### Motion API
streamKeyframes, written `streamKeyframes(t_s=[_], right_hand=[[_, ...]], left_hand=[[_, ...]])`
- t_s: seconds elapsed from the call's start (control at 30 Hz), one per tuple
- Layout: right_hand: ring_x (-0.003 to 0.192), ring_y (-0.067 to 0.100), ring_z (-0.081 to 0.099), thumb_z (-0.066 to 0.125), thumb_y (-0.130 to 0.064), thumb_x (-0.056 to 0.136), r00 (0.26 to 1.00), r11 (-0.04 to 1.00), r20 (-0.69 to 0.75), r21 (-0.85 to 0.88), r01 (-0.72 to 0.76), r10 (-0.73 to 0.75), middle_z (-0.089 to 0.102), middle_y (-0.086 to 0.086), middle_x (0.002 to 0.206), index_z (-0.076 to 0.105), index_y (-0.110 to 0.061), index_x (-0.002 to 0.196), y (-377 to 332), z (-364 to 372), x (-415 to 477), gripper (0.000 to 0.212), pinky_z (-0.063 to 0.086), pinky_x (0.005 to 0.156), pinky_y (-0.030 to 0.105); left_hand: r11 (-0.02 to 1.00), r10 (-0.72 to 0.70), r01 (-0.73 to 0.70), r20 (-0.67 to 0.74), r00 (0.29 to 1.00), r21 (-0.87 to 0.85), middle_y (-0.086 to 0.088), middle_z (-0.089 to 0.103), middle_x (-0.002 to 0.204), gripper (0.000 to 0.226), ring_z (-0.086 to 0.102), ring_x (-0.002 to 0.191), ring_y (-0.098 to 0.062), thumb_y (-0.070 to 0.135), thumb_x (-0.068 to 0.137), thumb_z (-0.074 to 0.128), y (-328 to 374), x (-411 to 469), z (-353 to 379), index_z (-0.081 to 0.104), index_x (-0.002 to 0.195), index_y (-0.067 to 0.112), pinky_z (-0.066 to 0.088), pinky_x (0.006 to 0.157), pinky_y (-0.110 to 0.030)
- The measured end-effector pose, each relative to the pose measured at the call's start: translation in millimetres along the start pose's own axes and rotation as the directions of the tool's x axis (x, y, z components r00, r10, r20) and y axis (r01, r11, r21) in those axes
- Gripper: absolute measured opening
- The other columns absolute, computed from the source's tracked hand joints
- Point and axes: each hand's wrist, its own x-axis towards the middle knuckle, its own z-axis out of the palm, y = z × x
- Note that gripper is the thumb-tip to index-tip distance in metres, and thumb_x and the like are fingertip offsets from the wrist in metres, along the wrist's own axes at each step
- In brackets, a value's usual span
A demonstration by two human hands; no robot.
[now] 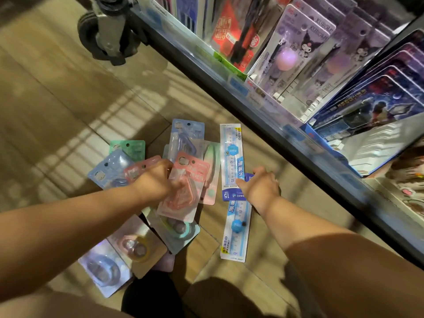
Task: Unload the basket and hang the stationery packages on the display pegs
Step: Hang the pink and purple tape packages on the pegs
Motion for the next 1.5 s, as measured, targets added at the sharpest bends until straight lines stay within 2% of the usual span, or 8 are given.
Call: streamKeyframes(t_s=[0.47,0.73,0.93,1.03,1.17,1.3,1.4,1.5], right_hand=[[0.106,0.028,0.059,0.073,-0.056,0.069,0.996,0.996,0.013,-0.009,0.093,-0.092,0.056,0.008,0.115,0.07,-0.022,0.104,-20,-4,-4,0.049,0.05,0.096,0.036],[0.067,0.027,0.07,0.061,-0.052,0.071,0.985,0.831,0.112,0.554,0.048,-0.131,0.069,-0.012,0.072,0.055,-0.041,0.086,14,-9,-28,0.019,0.059,0.069,0.051],[0.072,0.004,0.065,0.066,-0.004,0.089,0.917,0.699,0.21,0.709,0.097,-0.34,0.07,-0.008,0.093,0.061,-0.024,0.113,35,-32,-37,0.031,0.051,0.078,0.031],[0.077,-0.002,0.063,0.067,0.0,0.087,0.822,0.791,0.361,0.59,0.164,-0.44,0.068,-0.011,0.098,0.061,-0.026,0.115,33,-49,-38,0.039,0.05,0.083,0.021],[0.064,-0.011,0.059,0.073,0.003,0.08,0.766,0.844,0.437,0.475,0.248,-0.471,0.068,-0.009,0.095,0.066,-0.027,0.105,18,-58,-36,0.04,0.047,0.068,0.005],[0.056,-0.004,0.062,0.082,-0.012,0.076,0.93,0.796,0.235,0.599,0.089,-0.281,0.066,0.003,0.087,0.064,-0.016,0.101,13,-35,-35,0.031,0.049,0.059,0.011],[0.079,0.022,0.07,0.063,-0.084,0.054,0.991,0.846,0.118,0.522,-0.11,0.056,0.072,0.007,0.097,0.059,-0.025,0.092,34,-7,-21,0.071,0.056,0.078,0.035],[0.104,0.031,0.064,0.067,-0.067,0.066,0.983,0.952,0.082,0.247,-0.183,0.167,0.068,0.012,0.115,0.063,-0.016,0.109,43,9,-33,0.067,0.051,0.089,0.034]], left_hand=[[0.997,0.06,-0.063,-0.073,0.995,-0.034,0.005,0.06,0.096,0.054,0.063,0.094,-0.019,0.028,0.085,0.075,-1,-4,2,0.044,0.127,0.018,0.053,0.084,-0.033],[0.993,0.085,-0.077,-0.094,0.992,0.09,-0.007,0.041,0.131,0.061,0.048,0.121,-0.027,0.035,0.083,0.073,-5,-6,-1,0.041,0.133,0.021,0.042,0.104,-0.041],[0.952,0.272,-0.241,-0.154,0.95,0.191,-0.015,0.035,0.141,0.087,0.038,0.13,-0.036,0.045,0.075,0.078,4,-7,0,0.035,0.145,0.016,0.033,0.108,-0.04],[0.84,0.537,-0.481,-0.254,0.804,0.253,-0.021,0.047,0.137,0.106,0.047,0.125,-0.042,0.082,0.064,0.056,8,-2,-5,0.038,0.141,0.012,0.041,0.105,-0.051],[0.706,0.502,-0.491,0.129,0.855,0.51,0.002,0.062,0.126,0.072,0.054,0.119,-0.022,0.076,0.08,0.051,24,-2,-11,0.051,0.134,0.029,0.042,0.103,-0.039],[0.783,0.255,-0.434,0.407,0.877,0.445,0.007,0.057,0.094,0.021,0.055,0.09,-0.015,0.048,0.09,0.062,25,-9,-6,0.054,0.097,0.031,0.043,0.075,-0.027],[0.832,0.262,-0.392,0.344,0.902,0.392,0.003,0.053,0.084,0.025,0.054,0.083,-0.02,0.039,0.093,0.062,3,-10,-2,0.046,0.082,0.024,0.041,0.072,-0.032],[0.928,0.235,-0.29,0.237,0.943,0.233,0.003,0.045,0.073,0.033,0.047,0.076,-0.02,0.03,0.093,0.064,-14,-14,2,0.039,0.073,0.023,0.034,0.06,-0.028]])
